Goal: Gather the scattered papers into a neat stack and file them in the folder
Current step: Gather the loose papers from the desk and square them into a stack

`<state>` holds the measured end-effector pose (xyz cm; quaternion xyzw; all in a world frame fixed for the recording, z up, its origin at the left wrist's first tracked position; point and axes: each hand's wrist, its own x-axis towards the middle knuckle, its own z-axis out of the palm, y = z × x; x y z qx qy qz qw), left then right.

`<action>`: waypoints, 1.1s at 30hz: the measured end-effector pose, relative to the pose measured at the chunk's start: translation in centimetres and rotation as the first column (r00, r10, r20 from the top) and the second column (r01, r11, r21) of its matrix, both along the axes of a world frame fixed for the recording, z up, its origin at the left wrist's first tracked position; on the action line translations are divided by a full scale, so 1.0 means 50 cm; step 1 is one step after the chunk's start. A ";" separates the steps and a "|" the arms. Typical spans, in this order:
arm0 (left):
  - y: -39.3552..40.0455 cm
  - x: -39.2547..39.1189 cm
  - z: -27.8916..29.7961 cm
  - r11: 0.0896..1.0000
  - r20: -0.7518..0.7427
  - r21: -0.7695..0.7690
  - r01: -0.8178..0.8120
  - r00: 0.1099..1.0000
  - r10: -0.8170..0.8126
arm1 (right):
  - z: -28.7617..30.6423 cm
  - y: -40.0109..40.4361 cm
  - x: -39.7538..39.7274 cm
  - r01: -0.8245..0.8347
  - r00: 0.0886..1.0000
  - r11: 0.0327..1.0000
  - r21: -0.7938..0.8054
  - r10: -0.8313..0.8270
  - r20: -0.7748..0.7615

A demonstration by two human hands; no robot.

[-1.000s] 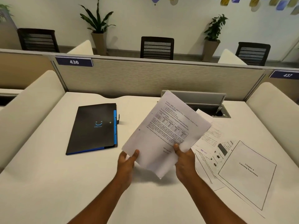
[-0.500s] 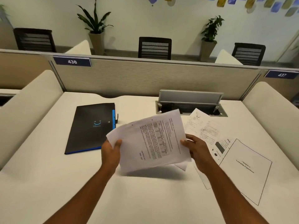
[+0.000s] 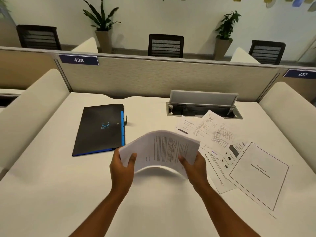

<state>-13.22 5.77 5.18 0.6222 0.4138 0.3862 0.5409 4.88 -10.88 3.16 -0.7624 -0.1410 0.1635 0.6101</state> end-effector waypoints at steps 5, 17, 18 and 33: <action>-0.017 -0.014 -0.057 0.993 -0.093 -0.114 -0.014 0.996 0.003 | -0.045 -0.012 -0.025 -0.050 0.997 0.991 -0.124 0.043 -0.059; 0.036 0.013 -0.030 0.936 0.004 -0.346 -0.067 0.997 0.073 | 0.028 0.006 0.008 0.228 0.894 0.972 0.050 -0.189 -0.407; 0.030 0.018 -0.030 0.922 0.028 -0.382 -0.064 0.996 0.080 | 0.028 0.011 0.008 0.228 0.828 0.964 0.139 -0.117 -0.548; 0.054 0.015 0.004 0.989 -0.135 -0.129 0.067 0.987 -0.084 | 0.105 0.009 0.032 0.007 0.961 0.941 0.339 0.087 -0.263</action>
